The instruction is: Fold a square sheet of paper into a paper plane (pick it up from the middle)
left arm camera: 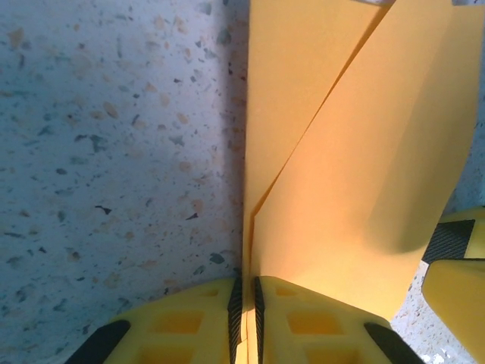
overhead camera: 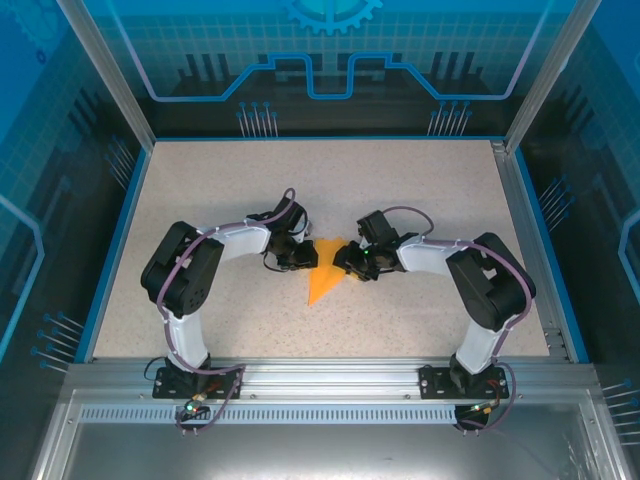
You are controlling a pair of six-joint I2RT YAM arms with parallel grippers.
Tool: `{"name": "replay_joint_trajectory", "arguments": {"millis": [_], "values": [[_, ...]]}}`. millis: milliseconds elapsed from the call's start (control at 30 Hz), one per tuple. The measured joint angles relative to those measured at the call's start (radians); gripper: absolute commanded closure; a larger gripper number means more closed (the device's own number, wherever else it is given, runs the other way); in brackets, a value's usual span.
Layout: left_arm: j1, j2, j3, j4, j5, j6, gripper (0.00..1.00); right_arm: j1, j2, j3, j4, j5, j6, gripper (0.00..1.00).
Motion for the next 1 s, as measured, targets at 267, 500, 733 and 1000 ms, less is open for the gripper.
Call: {"name": "replay_joint_trajectory", "arguments": {"millis": [267,500,733,1000], "values": [[0.022,0.000,-0.017,0.027,0.048,-0.026,0.84,0.011,0.022,0.011,0.077,-0.043,0.008,0.52],[0.035,0.000,-0.026,0.042,0.074,-0.031,0.84,0.028,0.021,0.002,0.167,-0.043,0.048,0.49],[0.041,0.000,-0.037,0.058,0.091,-0.047,0.84,0.065,0.010,-0.055,0.190,-0.007,0.082,0.54],[0.045,0.000,-0.042,0.067,0.104,-0.053,0.84,0.065,0.010,-0.051,0.215,0.012,0.076,0.59]]}}
